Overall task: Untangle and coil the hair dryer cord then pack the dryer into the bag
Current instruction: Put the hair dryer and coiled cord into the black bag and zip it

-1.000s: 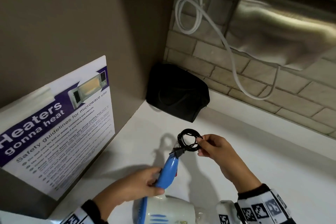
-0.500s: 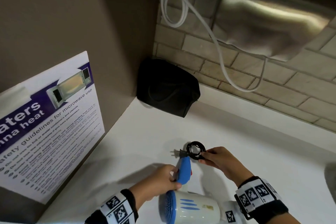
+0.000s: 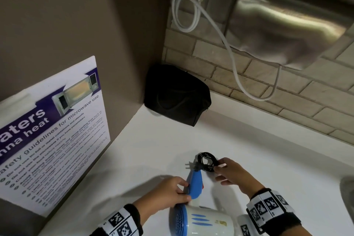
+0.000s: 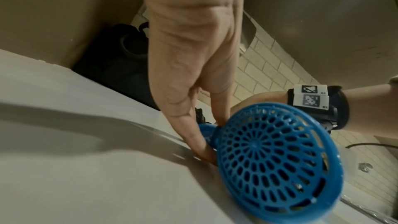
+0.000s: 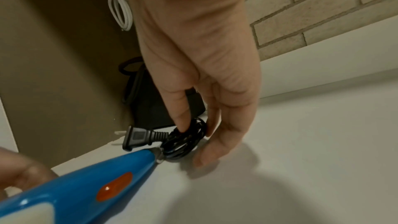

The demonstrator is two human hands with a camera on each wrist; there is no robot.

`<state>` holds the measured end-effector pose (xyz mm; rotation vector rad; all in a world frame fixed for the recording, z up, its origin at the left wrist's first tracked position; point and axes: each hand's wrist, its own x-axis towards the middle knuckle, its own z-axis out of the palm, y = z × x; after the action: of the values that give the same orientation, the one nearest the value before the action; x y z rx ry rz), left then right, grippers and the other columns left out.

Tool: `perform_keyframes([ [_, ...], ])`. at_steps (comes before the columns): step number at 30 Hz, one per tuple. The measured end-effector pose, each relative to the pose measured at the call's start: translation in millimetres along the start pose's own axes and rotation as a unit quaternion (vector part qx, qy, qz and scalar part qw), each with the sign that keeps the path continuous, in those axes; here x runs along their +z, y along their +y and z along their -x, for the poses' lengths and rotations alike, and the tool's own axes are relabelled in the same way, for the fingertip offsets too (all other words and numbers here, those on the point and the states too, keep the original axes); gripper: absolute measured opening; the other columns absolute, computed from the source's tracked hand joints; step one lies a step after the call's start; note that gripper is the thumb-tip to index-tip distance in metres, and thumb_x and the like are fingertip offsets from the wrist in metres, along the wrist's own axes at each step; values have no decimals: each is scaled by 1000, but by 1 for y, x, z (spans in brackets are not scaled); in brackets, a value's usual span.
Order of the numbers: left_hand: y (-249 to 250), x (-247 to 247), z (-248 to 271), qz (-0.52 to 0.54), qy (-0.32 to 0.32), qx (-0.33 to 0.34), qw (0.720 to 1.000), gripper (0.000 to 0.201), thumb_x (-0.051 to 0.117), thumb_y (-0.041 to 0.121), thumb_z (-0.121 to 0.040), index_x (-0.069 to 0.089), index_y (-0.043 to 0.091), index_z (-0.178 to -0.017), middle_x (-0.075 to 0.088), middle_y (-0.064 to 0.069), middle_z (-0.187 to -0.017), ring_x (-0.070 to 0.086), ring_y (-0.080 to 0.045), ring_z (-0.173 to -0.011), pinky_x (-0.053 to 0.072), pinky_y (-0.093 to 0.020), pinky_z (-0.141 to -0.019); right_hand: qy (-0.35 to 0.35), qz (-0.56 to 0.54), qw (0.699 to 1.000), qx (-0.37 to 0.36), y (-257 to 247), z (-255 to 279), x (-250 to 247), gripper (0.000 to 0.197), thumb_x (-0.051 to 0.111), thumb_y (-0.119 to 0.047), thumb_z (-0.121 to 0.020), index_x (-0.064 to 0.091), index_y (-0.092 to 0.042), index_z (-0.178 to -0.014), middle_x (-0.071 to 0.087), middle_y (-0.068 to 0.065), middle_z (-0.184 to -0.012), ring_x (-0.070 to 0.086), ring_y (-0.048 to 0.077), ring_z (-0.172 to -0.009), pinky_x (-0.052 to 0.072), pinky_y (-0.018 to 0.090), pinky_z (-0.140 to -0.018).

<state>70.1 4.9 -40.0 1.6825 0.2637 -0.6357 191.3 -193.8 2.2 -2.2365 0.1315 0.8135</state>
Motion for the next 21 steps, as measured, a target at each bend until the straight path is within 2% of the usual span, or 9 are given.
perform_keyframes([
  [3,1,-6,3,17,-3,3,1000,38,63,22,-89,50,17,-124,69,-9,-107,68,-15,-91,52,-24,-76,-16,40,999,-12,-3,4,0,20,52,-18,-94,54,-14,-114,68,8,-100,67,16,-78,54,28,-74],
  [5,0,-11,6,23,11,9,1000,35,62,22,-90,51,17,-122,68,-5,-101,68,-16,-91,54,-26,-82,-29,78,996,-17,-6,6,0,27,51,-16,-92,53,-13,-119,68,6,-97,64,15,-79,52,29,-75],
  [7,-4,-16,9,20,29,21,999,29,61,22,-90,53,20,-117,67,-1,-94,68,-13,-85,55,-25,-82,-30,135,990,-27,-11,7,-3,36,53,-16,-89,52,-9,-124,67,5,-92,60,18,-81,50,30,-75],
  [8,-6,-19,12,13,39,28,999,25,61,23,-90,54,22,-114,67,1,-91,67,-12,-83,55,-24,-80,-22,177,983,-38,-15,7,-5,39,53,-18,-88,52,-7,-126,66,7,-98,59,20,-84,50,32,-77],
  [10,-14,-25,16,-7,60,43,997,20,61,23,-89,55,25,-108,67,2,-87,66,-11,-79,53,-25,-77,24,291,955,-61,-23,5,-10,43,52,-26,-90,51,-13,-131,57,12,-120,60,23,-98,48,32,-86],
  [12,-21,-31,22,-26,80,56,995,18,62,24,-88,57,29,-104,68,3,-84,66,-10,-77,52,-27,-74,79,340,932,-100,-38,3,-12,43,51,-30,-92,49,-20,-133,50,10,-127,61,23,-104,46,28,-86],
  [15,-26,-39,34,-46,110,73,990,16,62,24,-87,57,37,-95,68,3,-80,65,-9,-75,52,-26,-74,130,319,916,-206,-69,-2,-10,42,54,-27,-92,49,-20,-133,51,11,-124,64,25,-99,50,32,-89],
  [18,-28,-45,46,-66,139,85,984,18,64,25,-85,57,40,-92,71,0,-84,65,-8,-77,54,-23,-77,184,316,882,-298,-104,-12,-6,53,59,-23,-90,42,-14,-140,50,17,-127,57,34,-110,46,38,-96],
  [21,-32,-50,54,-35,166,89,982,16,68,31,-74,61,41,-85,71,-2,-79,65,-9,-72,56,-38,-83,233,305,857,-344,-136,-31,-2,64,64,-19,-86,36,-8,-143,47,21,-135,51,39,-118,44,43,-100],
])
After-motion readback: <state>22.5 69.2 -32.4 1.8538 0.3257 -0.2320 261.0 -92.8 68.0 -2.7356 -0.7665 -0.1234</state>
